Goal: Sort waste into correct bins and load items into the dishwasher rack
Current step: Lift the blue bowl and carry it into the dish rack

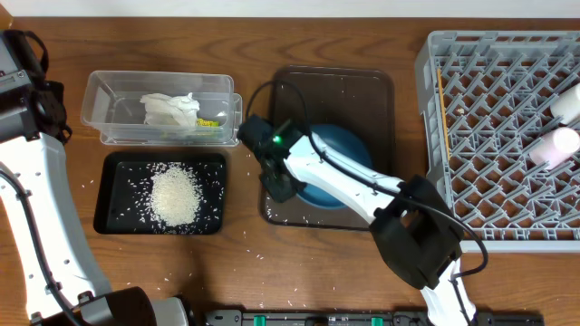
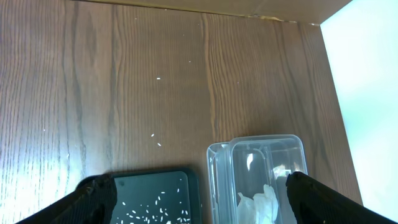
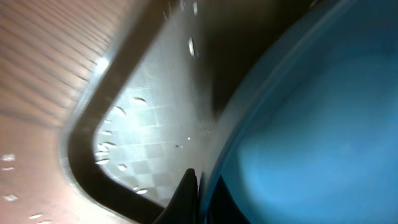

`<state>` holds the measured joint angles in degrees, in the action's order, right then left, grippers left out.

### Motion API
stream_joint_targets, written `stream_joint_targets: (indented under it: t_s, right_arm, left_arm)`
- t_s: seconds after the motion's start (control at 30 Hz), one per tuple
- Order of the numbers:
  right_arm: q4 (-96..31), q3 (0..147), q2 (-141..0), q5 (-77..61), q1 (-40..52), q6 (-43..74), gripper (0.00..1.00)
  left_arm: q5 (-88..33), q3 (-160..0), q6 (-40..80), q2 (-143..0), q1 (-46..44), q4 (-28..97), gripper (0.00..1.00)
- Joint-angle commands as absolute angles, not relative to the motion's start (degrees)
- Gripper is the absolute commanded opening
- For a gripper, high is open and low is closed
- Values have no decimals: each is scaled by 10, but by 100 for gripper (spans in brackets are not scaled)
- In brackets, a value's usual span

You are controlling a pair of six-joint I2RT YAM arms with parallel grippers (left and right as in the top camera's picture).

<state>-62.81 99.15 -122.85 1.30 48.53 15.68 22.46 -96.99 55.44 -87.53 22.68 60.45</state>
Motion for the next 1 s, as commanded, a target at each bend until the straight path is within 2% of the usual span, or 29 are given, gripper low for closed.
stream_joint_targets:
  t_s: [0.0, 0.2, 0.33, 0.5, 0.7, 0.83, 0.97]
  right_arm:
    - [-648, 1059, -1230, 0, 467, 136, 1]
    - [-732, 1202, -1229, 48, 402, 130, 1]
    - [-750, 1287, -1225, 17, 322, 79, 1]
    - [-745, 1340, -1225, -163, 190, 14, 1]
    - [-709, 1332, -1226, -414, 5, -69, 1]
    - [-687, 1314, -1226, -580, -86, -126, 1]
    - [-669, 1292, -1226, -688, -151, -166, 1]
  left_arm:
    - [232, -972, 551, -876, 229, 608, 90]
    - [232, -972, 551, -876, 229, 608, 90]
    - [232, -972, 551, -876, 229, 608, 90]
    - [232, -972, 551, -876, 229, 608, 90]
    - [232, -972, 551, -876, 229, 608, 90]
    - [232, -972, 551, -876, 229, 608, 90]
    - [232, -972, 551, -876, 229, 608, 90]
